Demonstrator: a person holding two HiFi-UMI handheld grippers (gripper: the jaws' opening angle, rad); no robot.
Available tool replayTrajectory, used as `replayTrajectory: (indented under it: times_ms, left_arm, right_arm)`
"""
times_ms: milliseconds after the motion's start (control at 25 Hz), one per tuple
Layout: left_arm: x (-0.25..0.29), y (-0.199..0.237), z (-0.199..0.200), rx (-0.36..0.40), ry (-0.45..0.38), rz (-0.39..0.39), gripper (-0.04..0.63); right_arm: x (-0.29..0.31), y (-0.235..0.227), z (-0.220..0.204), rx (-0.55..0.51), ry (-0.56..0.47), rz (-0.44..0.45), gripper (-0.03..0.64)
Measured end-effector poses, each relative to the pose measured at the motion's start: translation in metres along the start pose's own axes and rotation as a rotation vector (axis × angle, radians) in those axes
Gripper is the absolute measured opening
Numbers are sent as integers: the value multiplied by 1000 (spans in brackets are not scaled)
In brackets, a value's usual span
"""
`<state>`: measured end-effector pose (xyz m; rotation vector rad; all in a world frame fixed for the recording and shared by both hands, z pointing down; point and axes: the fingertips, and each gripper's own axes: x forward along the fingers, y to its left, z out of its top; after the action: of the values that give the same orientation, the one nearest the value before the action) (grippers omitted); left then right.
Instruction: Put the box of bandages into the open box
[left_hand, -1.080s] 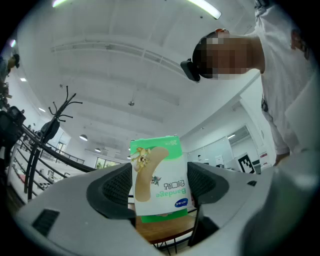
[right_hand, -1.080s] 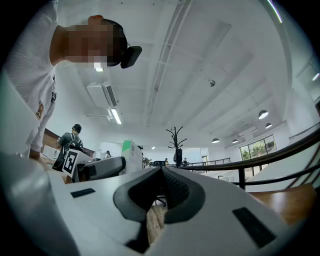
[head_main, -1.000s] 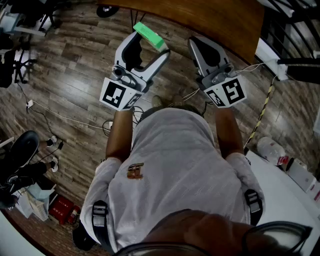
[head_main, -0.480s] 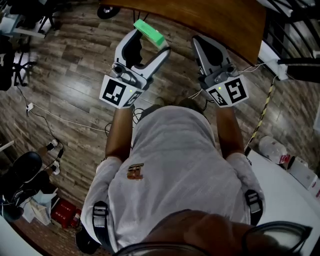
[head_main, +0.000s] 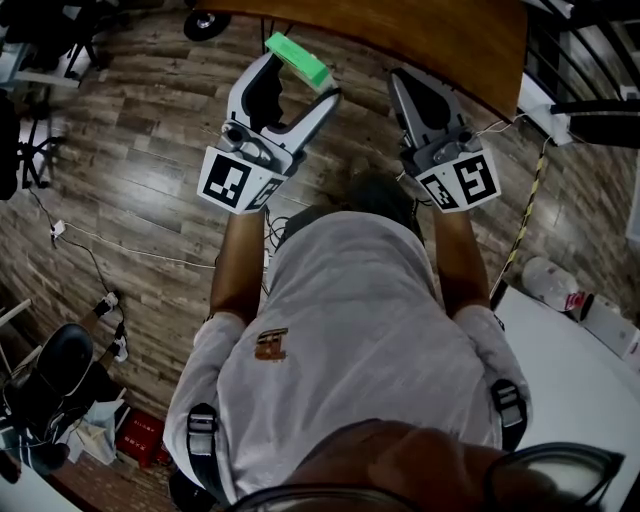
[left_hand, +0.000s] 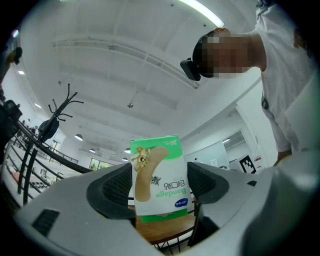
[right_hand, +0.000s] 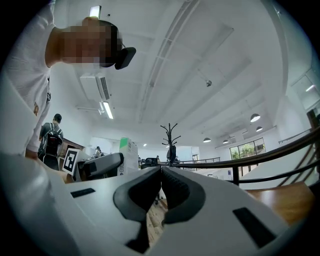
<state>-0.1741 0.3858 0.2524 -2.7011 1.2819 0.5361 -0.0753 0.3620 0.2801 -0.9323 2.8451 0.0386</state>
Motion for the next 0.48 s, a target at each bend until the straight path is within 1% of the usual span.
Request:
replayTrajectory:
  times_ms: [240, 480]
  left_arm:
    - [5, 28, -2, -4, -8, 10, 354]
    - [36, 68, -17, 11, -3, 26, 354]
  right_arm:
    - [25, -8, -8, -1, 8, 7, 32]
    - [63, -48, -18, -1, 0, 24, 32]
